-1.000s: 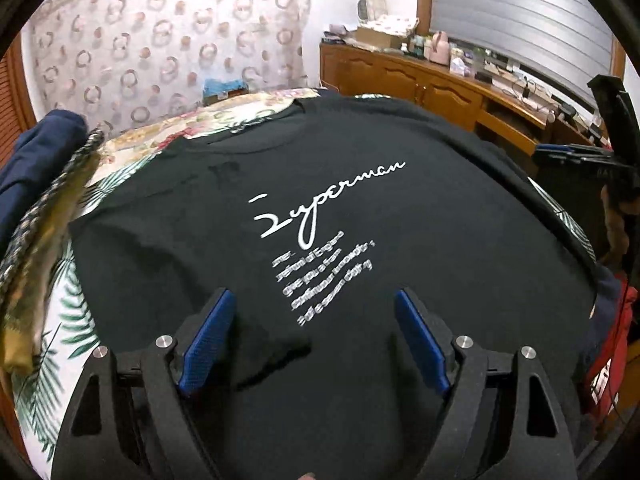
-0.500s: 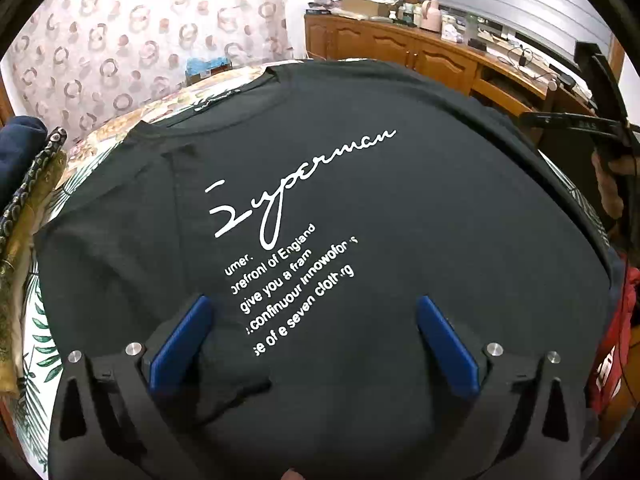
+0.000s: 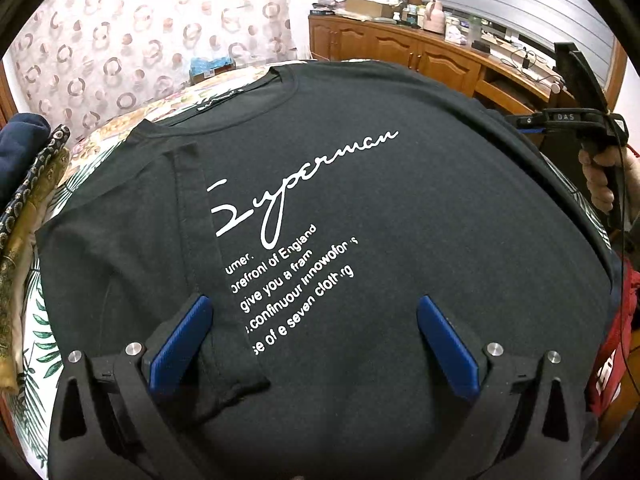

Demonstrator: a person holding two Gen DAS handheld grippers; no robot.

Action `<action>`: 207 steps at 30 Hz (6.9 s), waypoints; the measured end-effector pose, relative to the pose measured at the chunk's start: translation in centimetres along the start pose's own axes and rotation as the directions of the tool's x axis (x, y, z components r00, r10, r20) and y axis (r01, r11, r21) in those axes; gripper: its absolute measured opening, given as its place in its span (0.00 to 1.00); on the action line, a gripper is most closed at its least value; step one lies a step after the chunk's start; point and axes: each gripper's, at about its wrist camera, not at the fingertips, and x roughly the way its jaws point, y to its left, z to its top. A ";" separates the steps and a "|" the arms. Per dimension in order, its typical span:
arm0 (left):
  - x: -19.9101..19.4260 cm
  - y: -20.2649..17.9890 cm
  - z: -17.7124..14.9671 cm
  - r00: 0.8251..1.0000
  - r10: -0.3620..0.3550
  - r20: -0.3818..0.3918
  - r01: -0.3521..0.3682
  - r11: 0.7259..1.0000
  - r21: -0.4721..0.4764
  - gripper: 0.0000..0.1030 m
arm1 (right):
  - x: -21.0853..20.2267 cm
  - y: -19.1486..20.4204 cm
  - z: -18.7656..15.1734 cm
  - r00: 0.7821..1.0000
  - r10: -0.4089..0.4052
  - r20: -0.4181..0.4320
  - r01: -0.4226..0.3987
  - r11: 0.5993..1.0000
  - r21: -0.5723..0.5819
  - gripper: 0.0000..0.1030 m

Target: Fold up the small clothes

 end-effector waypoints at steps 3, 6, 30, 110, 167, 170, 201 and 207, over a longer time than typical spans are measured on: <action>0.0 0.0 0.1 1.000 0.004 -0.002 -0.004 1.000 -0.002 1.00 | -0.3 0.9 0.2 0.998 -0.043 0.037 0.045 0.997 -0.056 0.06; -0.5 0.1 0.0 1.000 0.012 0.020 -0.011 1.000 -0.015 1.00 | -1.2 3.1 0.1 0.991 -0.091 0.103 0.107 0.981 -0.159 0.05; -7.7 -1.4 -1.2 0.961 -0.097 0.260 0.116 0.991 -0.062 1.00 | -2.3 8.0 -4.4 0.999 -0.023 0.043 0.038 0.918 -0.395 0.18; -7.9 2.3 -3.5 0.962 -0.039 0.271 0.088 0.981 -0.173 1.00 | -2.3 18.2 -6.1 0.995 0.087 -0.039 -0.096 0.914 -0.395 0.13; -2.2 3.6 7.7 0.986 -0.057 0.154 0.063 0.997 -0.034 0.27 | -2.0 9.4 -8.6 0.982 -0.169 0.090 0.186 0.951 -0.247 0.45; -2.1 2.5 7.3 0.985 -0.074 0.158 0.076 0.997 -0.007 0.33 | -2.0 9.4 -8.6 0.982 -0.168 0.089 0.185 0.951 -0.247 0.45; -1.6 8.5 8.6 0.977 0.065 0.204 -0.025 0.982 -0.189 0.03 | -2.0 9.1 -8.5 0.983 -0.164 0.085 0.180 0.949 -0.258 0.45; -3.2 9.9 6.6 0.974 0.077 0.214 -0.041 0.985 -0.166 0.07 | -2.1 9.1 -8.5 0.983 -0.163 0.085 0.180 0.949 -0.258 0.45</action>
